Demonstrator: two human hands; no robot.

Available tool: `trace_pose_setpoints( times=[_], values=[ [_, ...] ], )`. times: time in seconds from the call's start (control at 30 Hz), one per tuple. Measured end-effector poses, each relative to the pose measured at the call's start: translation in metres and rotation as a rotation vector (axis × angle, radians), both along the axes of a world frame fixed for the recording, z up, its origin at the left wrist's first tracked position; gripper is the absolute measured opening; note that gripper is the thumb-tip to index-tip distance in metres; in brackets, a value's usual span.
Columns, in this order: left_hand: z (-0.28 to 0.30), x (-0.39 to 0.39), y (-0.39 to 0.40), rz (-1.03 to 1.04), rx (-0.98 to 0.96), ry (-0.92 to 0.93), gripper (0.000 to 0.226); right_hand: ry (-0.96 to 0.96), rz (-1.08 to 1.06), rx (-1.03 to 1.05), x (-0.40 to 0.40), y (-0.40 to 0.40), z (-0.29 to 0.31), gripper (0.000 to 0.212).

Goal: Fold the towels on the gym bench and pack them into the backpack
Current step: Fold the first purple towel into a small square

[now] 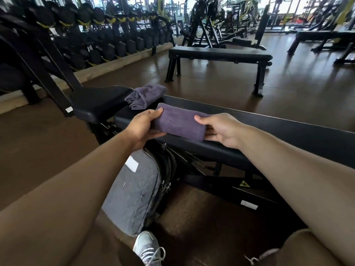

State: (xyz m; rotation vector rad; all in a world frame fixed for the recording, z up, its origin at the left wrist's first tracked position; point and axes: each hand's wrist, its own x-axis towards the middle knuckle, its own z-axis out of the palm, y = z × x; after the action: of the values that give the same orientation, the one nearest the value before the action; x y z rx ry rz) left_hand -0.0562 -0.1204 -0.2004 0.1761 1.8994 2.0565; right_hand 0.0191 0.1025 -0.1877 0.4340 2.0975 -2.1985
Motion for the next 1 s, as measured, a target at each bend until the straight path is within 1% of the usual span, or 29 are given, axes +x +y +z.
trace_pose_setpoints(
  times=[0.07, 0.17, 0.23, 0.3, 0.33, 0.43, 0.53, 0.6, 0.7, 0.77, 0.83, 0.9, 1.0],
  values=[
    [-0.003, -0.003, -0.006, 0.064, -0.052, 0.000, 0.016, 0.071, -0.032, 0.196, -0.011, -0.011, -0.004, 0.023],
    [-0.007, -0.006, -0.014, 0.213, -0.092, -0.049, 0.015, 0.196, -0.082, 0.625, -0.022, -0.030, -0.003, 0.013],
    [-0.014, -0.011, -0.024, 0.285, -0.117, -0.078, 0.025, 0.244, -0.080, 0.785, -0.024, -0.041, 0.000, 0.013],
    [-0.026, -0.016, -0.038, 0.293, -0.184, -0.111, 0.036, 0.232, -0.058, 0.860, -0.027, -0.046, -0.002, 0.015],
    [-0.033, -0.016, -0.046, 0.277, -0.236, -0.131, 0.037, 0.212, -0.050, 0.899, -0.029, -0.047, -0.006, 0.017],
    [-0.056, -0.019, -0.070, 0.241, -0.455, -0.167, 0.035, 0.155, -0.006, 1.017, -0.034, -0.047, -0.017, 0.022],
    [-0.070, -0.022, -0.075, 0.193, -0.684, -0.176, 0.032, 0.182, 0.040, 1.126, -0.034, -0.054, -0.021, 0.023],
    [-0.072, -0.025, -0.068, 0.165, -0.784, -0.186, 0.027, 0.215, 0.085, 1.196, -0.034, -0.062, -0.022, 0.025],
    [-0.073, -0.032, -0.054, 0.150, -0.914, -0.206, 0.019, 0.213, 0.139, 1.237, -0.035, -0.071, -0.024, 0.025],
    [-0.077, -0.036, -0.044, 0.159, -1.003, -0.222, 0.021, 0.206, 0.147, 1.248, -0.037, -0.072, -0.025, 0.026],
    [-0.082, -0.040, -0.037, 0.164, -1.064, -0.222, 0.026, 0.204, 0.151, 1.246, -0.039, -0.072, -0.027, 0.025],
    [-0.087, -0.046, -0.035, 0.174, -1.086, -0.221, 0.026, 0.204, 0.157, 1.245, -0.039, -0.072, -0.028, 0.023],
    [-0.087, -0.051, -0.042, 0.190, -1.049, -0.250, 0.023, 0.215, 0.150, 1.224, -0.039, -0.070, -0.030, 0.022]
  ],
)
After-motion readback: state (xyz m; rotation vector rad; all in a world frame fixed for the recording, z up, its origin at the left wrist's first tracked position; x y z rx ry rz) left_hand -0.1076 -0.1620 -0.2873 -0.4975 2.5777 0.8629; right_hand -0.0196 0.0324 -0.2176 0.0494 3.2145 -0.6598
